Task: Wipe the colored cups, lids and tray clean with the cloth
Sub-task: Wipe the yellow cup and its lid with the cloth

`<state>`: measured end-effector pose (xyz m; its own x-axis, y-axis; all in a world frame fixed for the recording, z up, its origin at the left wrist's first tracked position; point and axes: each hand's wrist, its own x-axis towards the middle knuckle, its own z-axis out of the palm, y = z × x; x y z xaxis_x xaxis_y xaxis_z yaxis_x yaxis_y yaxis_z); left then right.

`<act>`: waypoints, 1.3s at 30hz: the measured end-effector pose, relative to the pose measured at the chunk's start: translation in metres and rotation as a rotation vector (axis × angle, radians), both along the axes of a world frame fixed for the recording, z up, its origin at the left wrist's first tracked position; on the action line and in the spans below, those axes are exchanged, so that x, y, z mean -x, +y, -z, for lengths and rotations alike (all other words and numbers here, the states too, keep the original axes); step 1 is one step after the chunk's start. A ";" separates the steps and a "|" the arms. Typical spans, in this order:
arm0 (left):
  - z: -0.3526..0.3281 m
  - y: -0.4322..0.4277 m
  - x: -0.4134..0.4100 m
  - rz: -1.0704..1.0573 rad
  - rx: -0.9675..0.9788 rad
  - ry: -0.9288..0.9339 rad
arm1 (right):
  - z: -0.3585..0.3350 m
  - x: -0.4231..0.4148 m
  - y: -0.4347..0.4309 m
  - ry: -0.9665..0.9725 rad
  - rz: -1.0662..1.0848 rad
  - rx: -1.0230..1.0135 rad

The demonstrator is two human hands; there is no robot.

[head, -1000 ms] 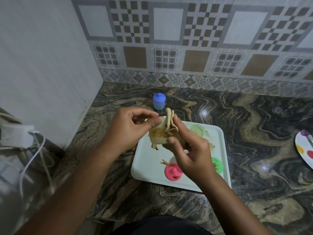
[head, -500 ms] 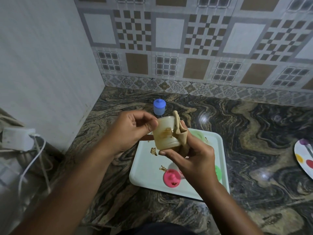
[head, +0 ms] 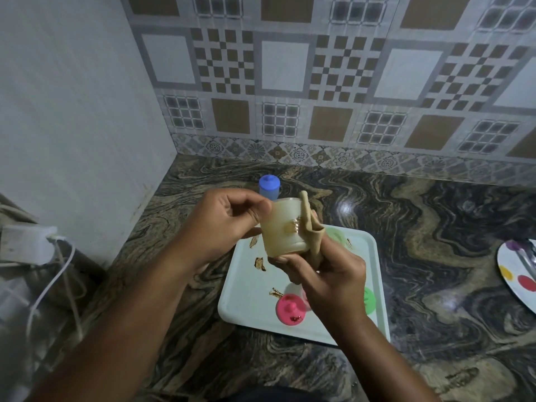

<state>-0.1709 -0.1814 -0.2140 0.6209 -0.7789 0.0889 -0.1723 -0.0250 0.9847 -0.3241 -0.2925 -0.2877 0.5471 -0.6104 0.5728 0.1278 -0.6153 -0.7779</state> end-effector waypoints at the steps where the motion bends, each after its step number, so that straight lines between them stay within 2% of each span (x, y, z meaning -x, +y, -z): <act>1: 0.000 -0.001 -0.001 -0.021 0.002 -0.026 | 0.000 -0.001 0.002 0.000 0.015 0.040; 5: -0.002 -0.005 0.003 -0.033 -0.041 -0.347 | 0.004 -0.004 0.008 0.012 0.114 0.295; 7: -0.003 -0.005 0.012 -0.063 -0.037 -0.429 | 0.008 -0.003 0.008 0.013 0.129 0.321; 9: -0.001 -0.005 0.017 -0.076 -0.020 -0.394 | 0.010 -0.002 0.007 0.011 0.128 0.235; 12: 0.000 -0.002 0.013 -0.019 -0.023 -0.152 | 0.009 0.002 0.001 0.002 0.096 0.034; 14: -0.001 -0.001 0.008 -0.020 -0.007 -0.051 | 0.011 0.003 -0.003 -0.007 0.088 0.019; 16: -0.003 -0.002 0.007 -0.041 -0.008 -0.090 | 0.011 0.001 -0.002 0.004 0.092 0.074; 21: -0.011 -0.005 0.011 -0.078 -0.100 -0.431 | 0.010 -0.001 0.003 -0.016 0.135 0.379; 23: -0.010 -0.006 0.018 -0.097 -0.108 -0.496 | 0.009 -0.002 0.003 -0.022 0.121 0.379; 25: -0.003 -0.006 0.019 -0.114 -0.085 -0.446 | 0.008 0.000 0.000 -0.005 0.108 0.300; 29: 0.006 -0.003 0.012 -0.066 -0.025 -0.060 | 0.006 0.001 -0.001 0.011 0.065 0.067; 31: 0.005 -0.003 0.012 -0.060 0.021 0.051 | 0.008 0.001 -0.001 0.003 0.009 -0.003; 36: 0.003 0.000 0.008 0.098 0.028 0.074 | 0.010 0.003 -0.002 -0.026 -0.058 -0.220; 39: 0.004 -0.001 0.007 0.011 0.010 0.066 | 0.007 0.002 0.000 0.011 -0.050 -0.133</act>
